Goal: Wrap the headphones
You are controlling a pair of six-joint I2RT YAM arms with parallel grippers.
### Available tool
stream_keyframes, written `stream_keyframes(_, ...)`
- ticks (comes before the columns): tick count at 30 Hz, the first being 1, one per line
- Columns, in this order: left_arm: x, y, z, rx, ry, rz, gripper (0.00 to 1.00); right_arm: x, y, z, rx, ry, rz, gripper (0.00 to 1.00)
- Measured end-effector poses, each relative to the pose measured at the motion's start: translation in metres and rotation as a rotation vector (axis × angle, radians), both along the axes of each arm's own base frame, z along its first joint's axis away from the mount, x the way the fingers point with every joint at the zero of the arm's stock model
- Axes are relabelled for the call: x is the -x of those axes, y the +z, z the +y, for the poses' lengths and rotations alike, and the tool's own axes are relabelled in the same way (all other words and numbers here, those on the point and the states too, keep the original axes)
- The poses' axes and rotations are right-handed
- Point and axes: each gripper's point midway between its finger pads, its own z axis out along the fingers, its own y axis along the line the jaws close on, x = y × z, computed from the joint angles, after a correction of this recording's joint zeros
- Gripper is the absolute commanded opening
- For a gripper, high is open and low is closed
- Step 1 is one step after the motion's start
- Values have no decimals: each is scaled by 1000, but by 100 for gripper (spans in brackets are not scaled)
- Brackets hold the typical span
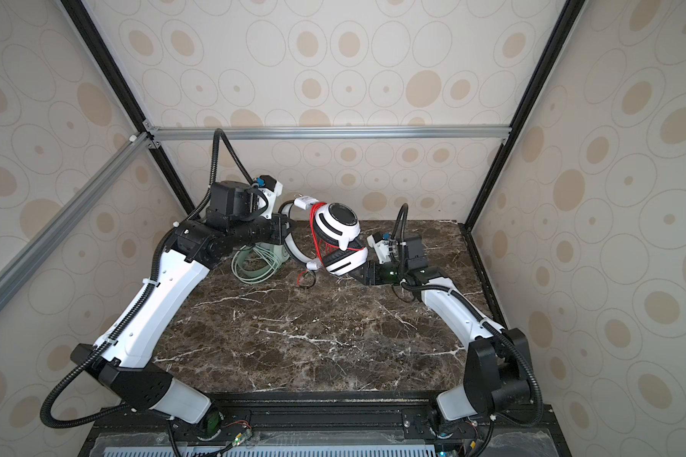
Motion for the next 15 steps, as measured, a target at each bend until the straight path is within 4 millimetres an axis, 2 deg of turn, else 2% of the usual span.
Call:
stream_keyframes(6, 0, 0, 0, 0, 2, 1, 0, 28, 18, 45, -148, 217, -15, 56)
stream_keyframes(9, 0, 0, 0, 1, 2, 2, 0, 44, 24, 60, -191, 299, -23, 56)
stream_keyframes(15, 1, 0, -1, 4, 1, 4, 0, 55, 14, 63, -212, 324, 12, 54)
